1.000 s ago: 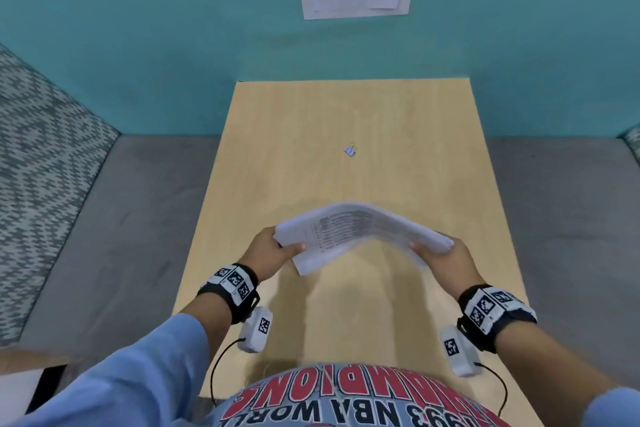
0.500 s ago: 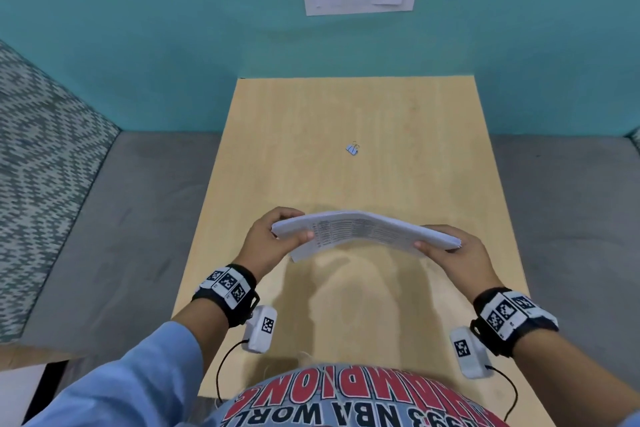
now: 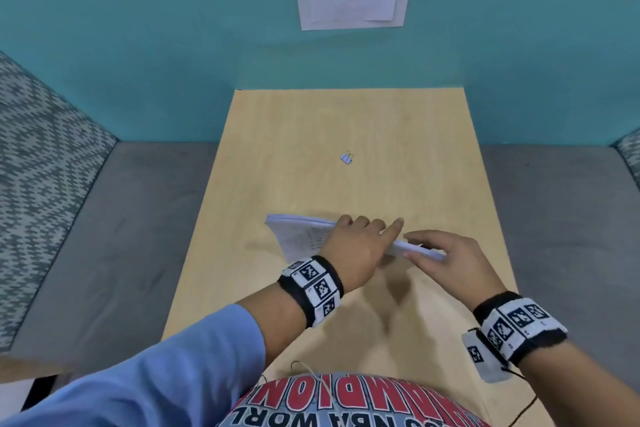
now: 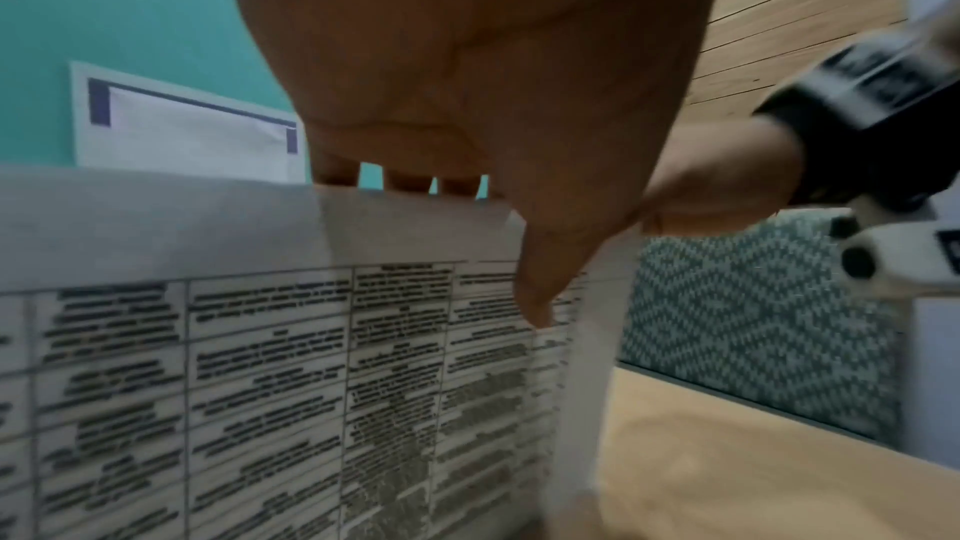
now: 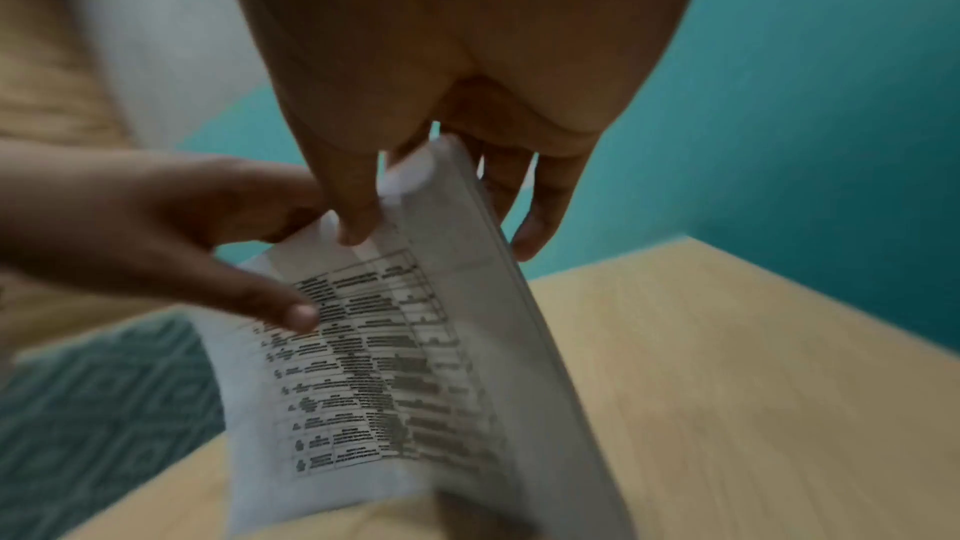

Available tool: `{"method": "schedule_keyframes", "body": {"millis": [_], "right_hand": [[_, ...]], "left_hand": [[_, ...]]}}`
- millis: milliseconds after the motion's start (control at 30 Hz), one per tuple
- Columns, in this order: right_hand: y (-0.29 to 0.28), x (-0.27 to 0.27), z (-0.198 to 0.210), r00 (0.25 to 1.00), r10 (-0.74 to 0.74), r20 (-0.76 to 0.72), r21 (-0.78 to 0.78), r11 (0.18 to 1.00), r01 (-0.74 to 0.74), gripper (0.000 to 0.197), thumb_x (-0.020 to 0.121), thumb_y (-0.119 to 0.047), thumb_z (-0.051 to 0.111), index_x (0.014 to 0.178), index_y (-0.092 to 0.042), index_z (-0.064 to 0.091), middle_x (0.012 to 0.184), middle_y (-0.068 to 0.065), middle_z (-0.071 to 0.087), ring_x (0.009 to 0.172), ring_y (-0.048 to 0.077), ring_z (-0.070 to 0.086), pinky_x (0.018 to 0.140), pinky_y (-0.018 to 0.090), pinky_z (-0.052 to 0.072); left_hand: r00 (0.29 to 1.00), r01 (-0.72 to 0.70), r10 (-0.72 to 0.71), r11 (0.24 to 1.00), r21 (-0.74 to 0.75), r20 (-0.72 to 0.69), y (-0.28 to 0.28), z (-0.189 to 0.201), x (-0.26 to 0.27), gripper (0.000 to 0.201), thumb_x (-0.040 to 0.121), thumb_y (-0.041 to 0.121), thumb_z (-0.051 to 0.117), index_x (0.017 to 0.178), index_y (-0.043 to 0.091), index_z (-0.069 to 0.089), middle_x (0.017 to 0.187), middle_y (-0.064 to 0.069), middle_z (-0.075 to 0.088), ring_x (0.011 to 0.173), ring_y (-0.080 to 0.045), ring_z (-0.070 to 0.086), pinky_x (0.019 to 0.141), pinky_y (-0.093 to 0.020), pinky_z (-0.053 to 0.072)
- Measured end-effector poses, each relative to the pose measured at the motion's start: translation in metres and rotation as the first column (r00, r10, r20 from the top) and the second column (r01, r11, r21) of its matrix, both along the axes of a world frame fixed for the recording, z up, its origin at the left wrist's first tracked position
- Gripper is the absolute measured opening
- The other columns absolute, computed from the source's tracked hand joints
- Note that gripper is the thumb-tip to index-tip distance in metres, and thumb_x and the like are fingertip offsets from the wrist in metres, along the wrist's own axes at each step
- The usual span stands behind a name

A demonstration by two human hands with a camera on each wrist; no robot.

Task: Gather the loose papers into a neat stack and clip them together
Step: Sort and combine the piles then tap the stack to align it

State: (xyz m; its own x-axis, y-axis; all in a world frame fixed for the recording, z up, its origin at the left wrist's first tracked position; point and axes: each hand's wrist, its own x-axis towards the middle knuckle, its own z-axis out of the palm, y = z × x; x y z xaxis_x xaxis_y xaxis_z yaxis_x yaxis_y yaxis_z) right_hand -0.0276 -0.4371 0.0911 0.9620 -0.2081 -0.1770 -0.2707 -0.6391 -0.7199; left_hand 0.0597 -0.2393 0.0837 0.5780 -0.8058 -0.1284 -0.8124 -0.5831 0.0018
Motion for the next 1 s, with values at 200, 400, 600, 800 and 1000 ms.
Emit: {"method": "schedule_keyframes", "body": {"millis": [200, 400, 600, 800, 1000], "right_hand": [[0.028, 0.03, -0.001, 0.953, 0.263, -0.152, -0.56, 0.771, -0.302, 0.031, 0.097, -0.033, 0.054, 0.122, -0.036, 0.072, 0.101, -0.003, 0.073, 0.1, 0.023, 0.065, 0.068, 0.033, 0.051], [0.013, 0.031, 0.0, 0.939, 0.236, -0.25, -0.567, 0.75, -0.339, 0.036, 0.093, -0.019, 0.052, 0.112, -0.042, 0.072, 0.088, -0.005, 0.07, 0.088, 0.021, 0.058, 0.064, 0.035, 0.052], [0.009, 0.039, 0.014, 0.916, 0.186, -0.355, -0.531, 0.766, -0.361, 0.029, 0.09, -0.023, 0.05, 0.103, -0.038, 0.071, 0.084, -0.003, 0.071, 0.078, 0.021, 0.066, 0.063, 0.033, 0.056], [0.045, 0.05, 0.037, 0.841, 0.323, -0.434, -0.517, 0.676, -0.525, 0.036, 0.093, -0.03, 0.052, 0.127, -0.033, 0.062, 0.113, 0.002, 0.074, 0.094, 0.026, 0.071, 0.071, 0.033, 0.056], [0.122, 0.063, 0.057, 0.861, 0.422, -0.284, -0.442, 0.739, -0.508, 0.025, 0.096, -0.017, 0.051, 0.115, -0.015, 0.068, 0.098, 0.015, 0.072, 0.087, 0.037, 0.07, 0.063, 0.033, 0.048]], "left_hand": [[0.998, -0.063, 0.065, 0.996, 0.055, -0.027, 0.002, -0.004, 0.021, 0.041, 0.089, 0.015, 0.069, 0.129, 0.022, 0.065, 0.095, -0.004, 0.073, 0.084, -0.032, 0.07, 0.06, -0.034, 0.035], [0.952, -0.218, 0.276, 0.915, 0.338, -0.133, 0.065, 0.002, 0.063, 0.022, 0.104, 0.028, 0.053, 0.109, 0.026, 0.075, 0.101, -0.001, 0.076, 0.092, -0.027, 0.072, 0.07, -0.035, 0.051], [0.915, -0.243, 0.343, 0.89, 0.386, -0.213, 0.12, 0.021, 0.082, 0.035, 0.11, 0.042, 0.046, 0.117, 0.024, 0.075, 0.11, -0.007, 0.077, 0.093, -0.029, 0.069, 0.072, -0.033, 0.047], [0.984, -0.088, 0.147, 0.892, 0.444, -0.098, 0.103, 0.062, 0.061, 0.029, 0.111, 0.028, 0.046, 0.096, 0.016, 0.068, 0.101, -0.01, 0.077, 0.073, -0.031, 0.055, 0.068, -0.033, 0.04], [0.997, -0.076, 0.071, 0.886, 0.457, 0.029, 0.061, 0.115, 0.023, 0.022, 0.104, 0.004, 0.047, 0.09, 0.021, 0.051, 0.106, -0.005, 0.074, 0.097, -0.029, 0.072, 0.085, -0.036, 0.039]]}}
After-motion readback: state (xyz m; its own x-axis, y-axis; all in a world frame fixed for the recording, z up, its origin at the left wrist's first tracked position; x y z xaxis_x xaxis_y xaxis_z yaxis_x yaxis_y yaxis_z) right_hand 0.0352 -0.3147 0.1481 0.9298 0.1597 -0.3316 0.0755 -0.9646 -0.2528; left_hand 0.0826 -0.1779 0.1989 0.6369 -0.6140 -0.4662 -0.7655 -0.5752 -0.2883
